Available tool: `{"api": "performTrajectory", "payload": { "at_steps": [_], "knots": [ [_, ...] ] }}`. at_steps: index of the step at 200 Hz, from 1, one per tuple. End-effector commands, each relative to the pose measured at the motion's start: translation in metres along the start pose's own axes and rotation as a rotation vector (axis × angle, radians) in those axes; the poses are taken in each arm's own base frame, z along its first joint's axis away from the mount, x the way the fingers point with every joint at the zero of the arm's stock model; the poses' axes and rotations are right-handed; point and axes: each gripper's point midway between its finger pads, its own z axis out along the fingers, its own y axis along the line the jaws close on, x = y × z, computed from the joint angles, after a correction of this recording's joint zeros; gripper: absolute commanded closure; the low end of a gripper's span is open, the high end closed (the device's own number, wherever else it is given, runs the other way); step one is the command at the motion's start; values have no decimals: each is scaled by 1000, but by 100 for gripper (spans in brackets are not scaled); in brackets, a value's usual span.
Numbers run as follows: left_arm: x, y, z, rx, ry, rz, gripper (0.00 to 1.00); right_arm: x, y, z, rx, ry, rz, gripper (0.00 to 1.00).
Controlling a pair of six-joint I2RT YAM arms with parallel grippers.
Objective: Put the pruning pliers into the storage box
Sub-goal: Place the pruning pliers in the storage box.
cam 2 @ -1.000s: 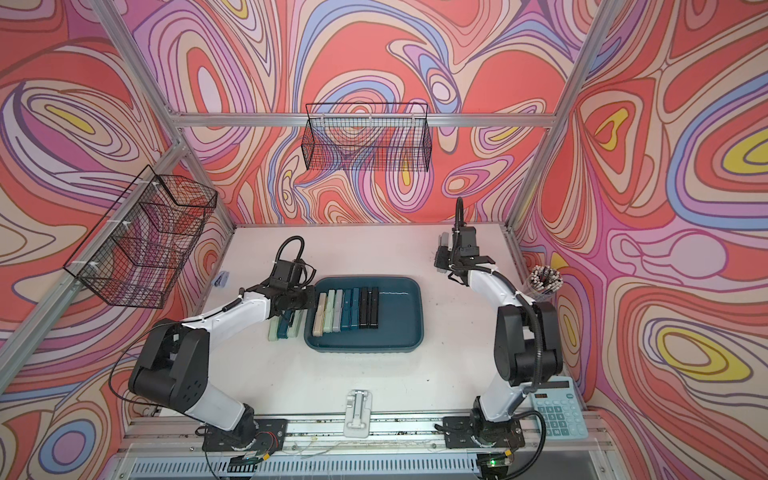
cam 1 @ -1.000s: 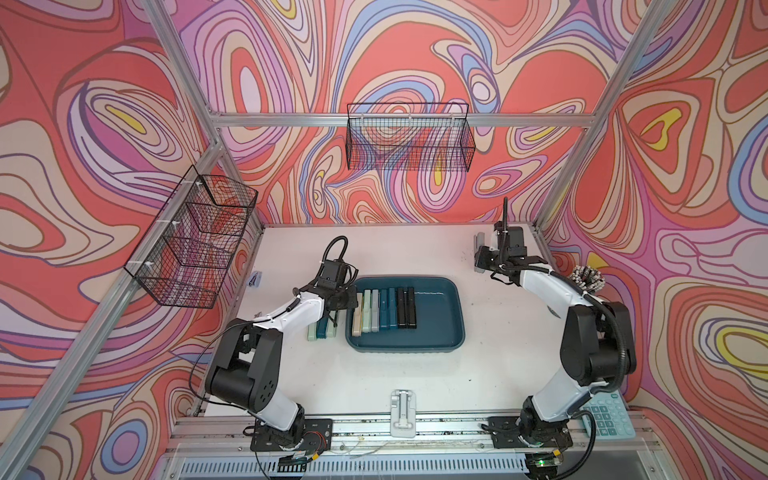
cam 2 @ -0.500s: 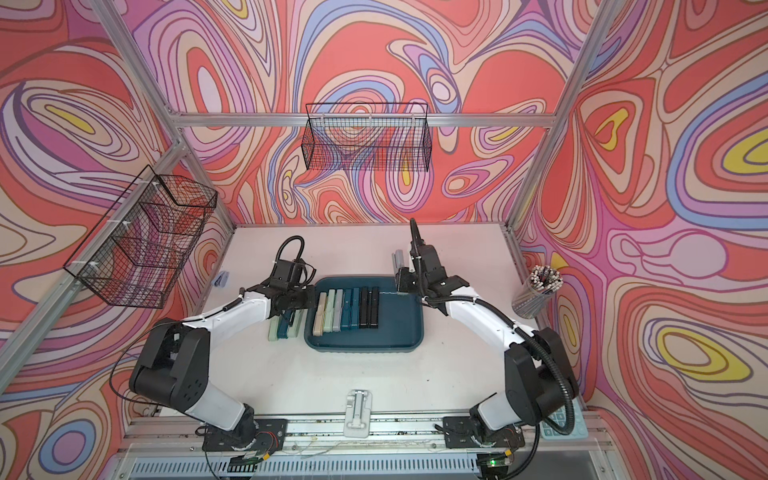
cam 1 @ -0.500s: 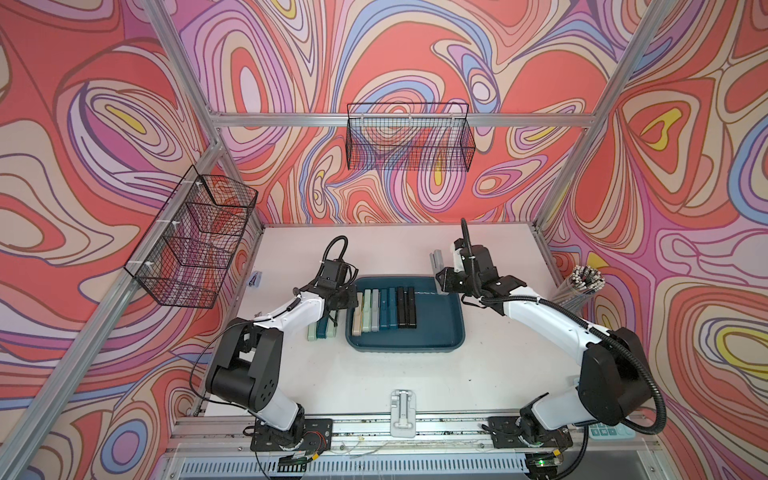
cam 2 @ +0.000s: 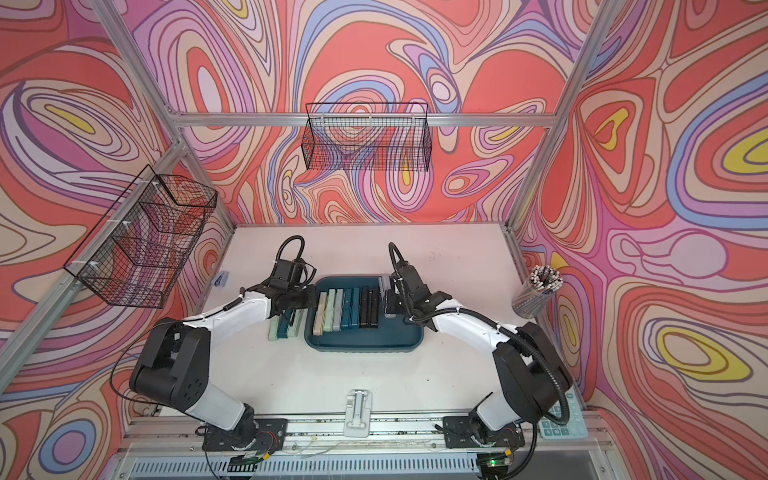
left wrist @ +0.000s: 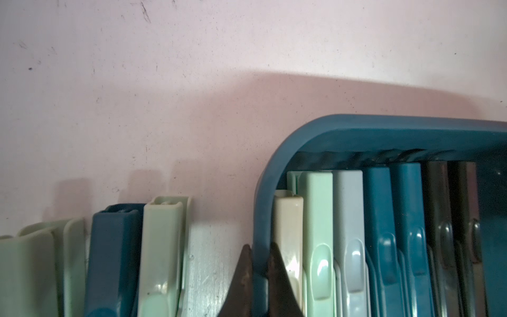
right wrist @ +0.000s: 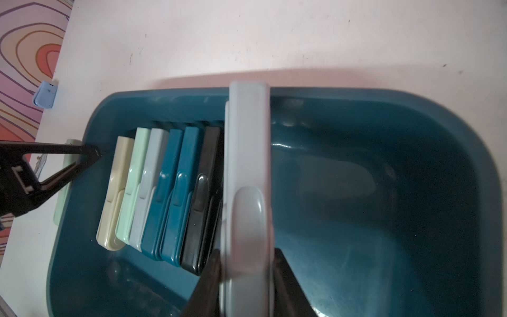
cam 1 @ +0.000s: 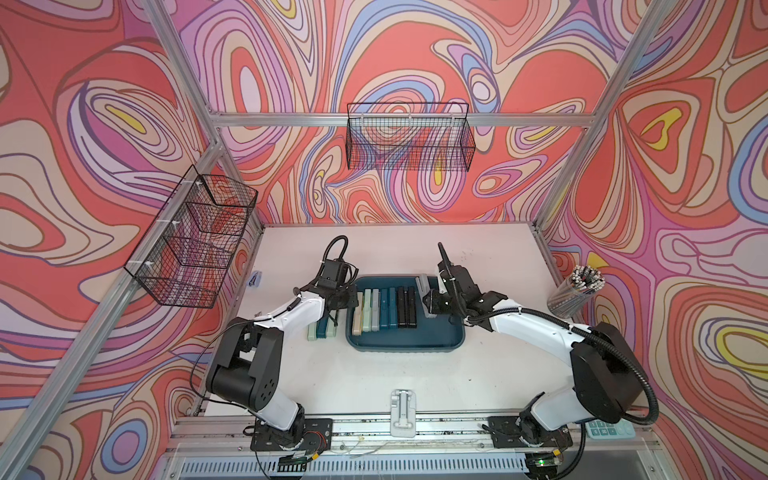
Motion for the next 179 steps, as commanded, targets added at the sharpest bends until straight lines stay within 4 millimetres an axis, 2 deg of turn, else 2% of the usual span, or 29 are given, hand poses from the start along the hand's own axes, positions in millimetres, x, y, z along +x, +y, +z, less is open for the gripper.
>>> {"api": "performTrajectory", "payload": {
  "at_steps": [1,35,71,138,179],
  "knots": [
    [-11,-9,-2,26,-35,-9,92,0,3,6,-7,-32,34,75],
    [-8,-6,-4,20,-37,-9,92,20,-12,19,35,-2,61,75],
    [-7,-6,-6,16,-39,-9,92,26,-21,29,67,6,89,75],
    [-3,-4,-7,15,-36,-9,92,26,-17,48,43,11,128,73],
    [-2,-4,-7,14,-36,-9,92,21,-7,53,-1,5,146,69]
  ]
}}
